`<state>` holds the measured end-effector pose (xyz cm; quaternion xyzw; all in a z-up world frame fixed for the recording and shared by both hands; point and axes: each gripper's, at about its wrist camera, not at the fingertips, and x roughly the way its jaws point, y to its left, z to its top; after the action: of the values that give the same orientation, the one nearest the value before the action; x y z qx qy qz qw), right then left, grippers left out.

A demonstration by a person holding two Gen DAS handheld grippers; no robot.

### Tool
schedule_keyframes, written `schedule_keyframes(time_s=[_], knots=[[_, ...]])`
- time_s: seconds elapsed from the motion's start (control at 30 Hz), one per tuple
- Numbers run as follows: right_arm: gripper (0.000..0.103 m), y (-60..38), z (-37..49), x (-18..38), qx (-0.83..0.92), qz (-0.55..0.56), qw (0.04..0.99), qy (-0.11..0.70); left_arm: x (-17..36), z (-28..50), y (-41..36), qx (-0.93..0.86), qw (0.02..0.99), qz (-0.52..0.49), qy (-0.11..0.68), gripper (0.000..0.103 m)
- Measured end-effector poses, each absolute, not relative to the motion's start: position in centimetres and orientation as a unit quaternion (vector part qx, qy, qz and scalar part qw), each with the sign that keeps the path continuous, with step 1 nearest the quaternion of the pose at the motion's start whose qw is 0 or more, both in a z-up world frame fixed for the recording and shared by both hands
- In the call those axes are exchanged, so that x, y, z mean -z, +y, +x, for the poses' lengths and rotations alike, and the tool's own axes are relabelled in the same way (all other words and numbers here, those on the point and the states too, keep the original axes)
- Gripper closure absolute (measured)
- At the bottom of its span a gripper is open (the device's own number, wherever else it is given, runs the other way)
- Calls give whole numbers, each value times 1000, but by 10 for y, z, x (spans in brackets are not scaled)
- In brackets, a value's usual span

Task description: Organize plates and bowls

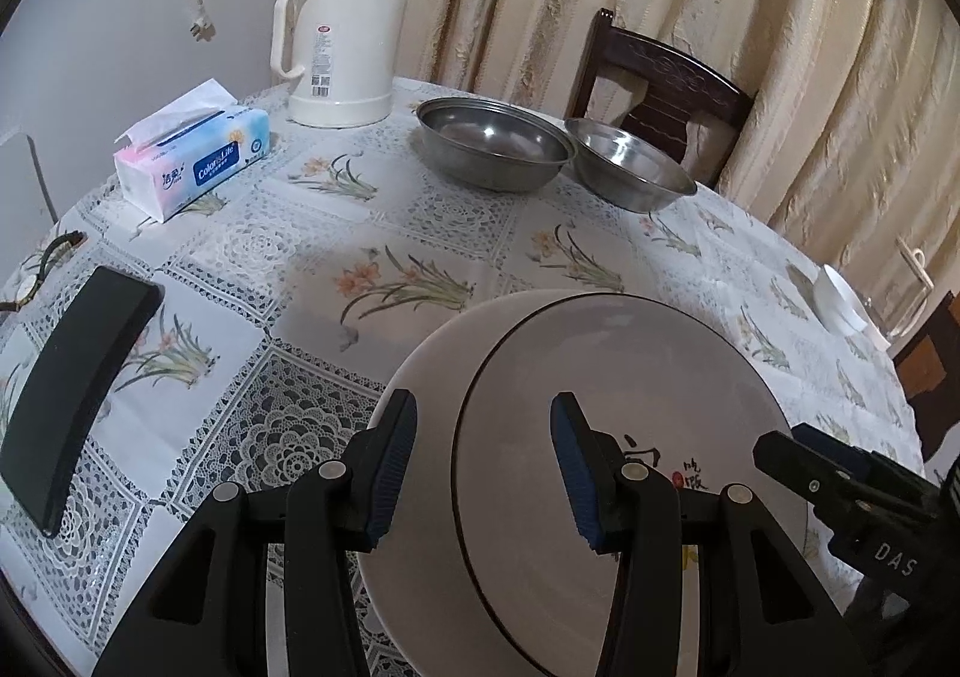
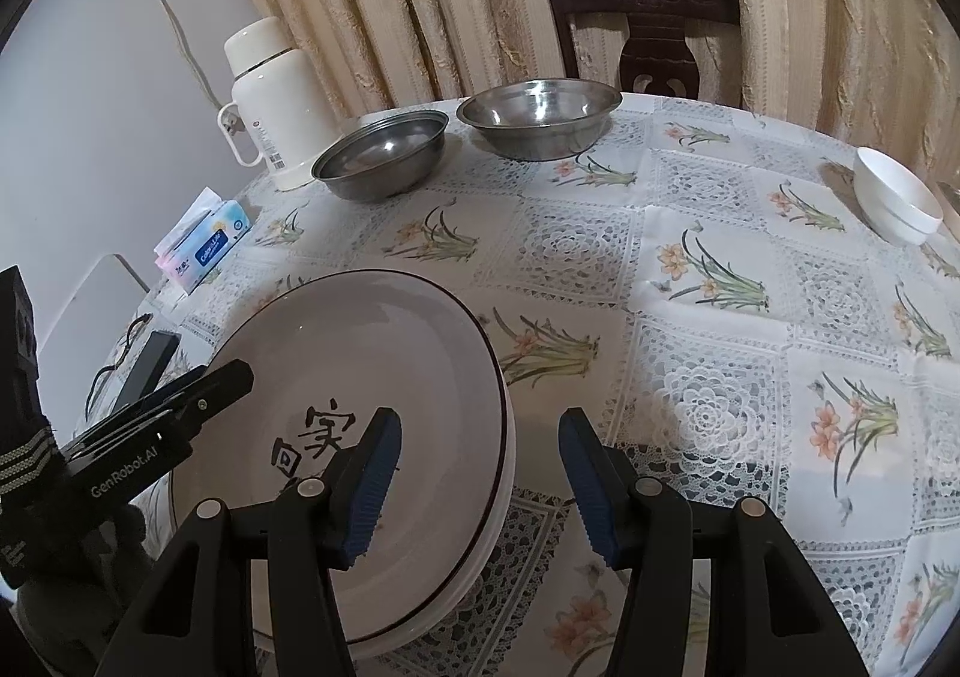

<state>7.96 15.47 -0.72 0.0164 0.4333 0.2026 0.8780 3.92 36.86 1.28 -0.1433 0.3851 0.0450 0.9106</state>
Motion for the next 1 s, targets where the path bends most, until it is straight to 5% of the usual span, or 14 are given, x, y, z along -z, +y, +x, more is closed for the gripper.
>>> schedule_keyframes(time_s=[1.0], knots=[[45,155,80,6,-202,21,877,435,-11,39,365,-32,911,-145,385,55]])
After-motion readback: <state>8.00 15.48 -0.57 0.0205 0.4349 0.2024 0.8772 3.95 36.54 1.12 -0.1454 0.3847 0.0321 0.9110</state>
